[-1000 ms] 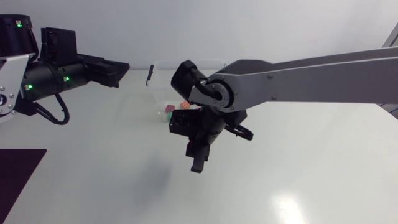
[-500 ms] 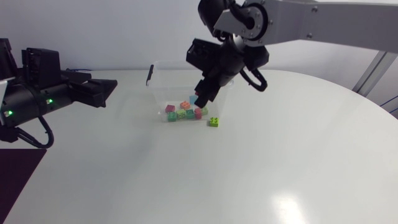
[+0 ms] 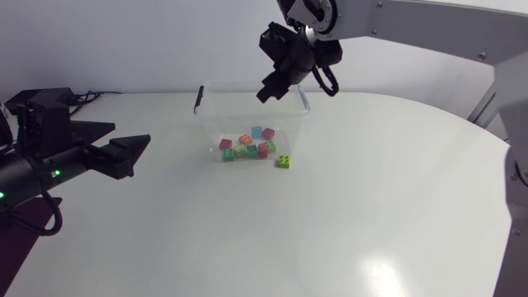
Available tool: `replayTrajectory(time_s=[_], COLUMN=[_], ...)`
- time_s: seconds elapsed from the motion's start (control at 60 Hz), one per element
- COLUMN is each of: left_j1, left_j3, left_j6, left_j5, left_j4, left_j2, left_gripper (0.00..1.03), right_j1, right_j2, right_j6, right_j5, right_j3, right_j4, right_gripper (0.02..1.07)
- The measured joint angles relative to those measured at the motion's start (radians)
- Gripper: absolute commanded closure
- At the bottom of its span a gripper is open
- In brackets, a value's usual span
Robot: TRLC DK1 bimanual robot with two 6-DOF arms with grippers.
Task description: Place the duplo bricks in the container
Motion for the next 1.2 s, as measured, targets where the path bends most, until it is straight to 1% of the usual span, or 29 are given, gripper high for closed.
replayTrajectory(time_s=[0.117,0.15,0.2,0.217,0.233,0.25,0.283,0.3,0.333,0.5,0.65,0.733,0.867,1.017,1.05,1.2], left_j1=[0.0,0.0,0.0,0.0,0.0,0.0,0.0,0.0,0.0,0.0,0.0,0.0,0.0,0.0,0.0,0.0], left_j3=[-0.022,-0.027,-0.032,-0.033,-0.034,-0.035,-0.035,-0.035,-0.036,-0.051,-0.054,-0.055,-0.066,-0.084,-0.085,-0.085], left_j6=[0.008,0.008,0.011,0.011,0.011,0.011,0.011,0.011,0.011,0.011,0.011,0.011,0.011,0.011,0.011,0.011], left_j5=[0.0,0.0,0.0,0.0,0.0,0.0,0.0,0.0,0.0,0.0,0.0,0.0,0.0,0.0,0.0,0.0], left_j4=[0.0,0.0,0.0,0.0,0.0,0.0,0.0,0.0,0.0,0.0,-0.006,-0.015,-0.019,-0.02,-0.02,-0.019], left_j2=[-0.002,-0.002,-0.003,-0.004,-0.005,-0.007,-0.01,-0.012,-0.016,-0.027,-0.032,-0.047,-0.063,-0.065,-0.065,-0.065], left_gripper=[0.05,0.05,0.05,0.05,0.05,0.05,0.05,0.05,0.05,0.05,0.05,0.05,0.05,0.05,0.05,0.05], right_j1=[-0.028,-0.034,-0.043,-0.045,-0.047,-0.051,-0.054,-0.054,-0.054,-0.054,-0.054,-0.053,-0.033,0.007,0.013,0.018], right_j2=[0.097,0.121,0.163,0.175,0.188,0.222,0.241,0.25,0.256,0.229,0.124,0.034,-0.1,-0.165,-0.168,-0.169], right_j6=[0.033,0.041,0.052,0.057,0.062,0.074,0.086,0.094,0.105,0.157,0.198,0.228,0.268,0.298,0.303,0.308], right_j5=[0.0,0.0,0.0,0.0,0.0,0.0,0.0,0.0,0.0,-0.005,-0.008,-0.008,0.011,0.023,0.033,0.025], right_j3=[0.137,0.168,0.219,0.235,0.25,0.292,0.311,0.319,0.321,0.291,0.167,0.061,-0.146,-0.373,-0.403,-0.482], right_j4=[-0.021,-0.028,-0.047,-0.055,-0.064,-0.098,-0.113,-0.12,-0.13,-0.139,-0.118,-0.09,0.009,0.132,0.162,0.189], right_gripper=[0.73,0.7,0.56,0.5,0.38,0.33,0.2,0.15,0.12,0.11,0.11,0.11,0.11,0.11,0.11,0.11])
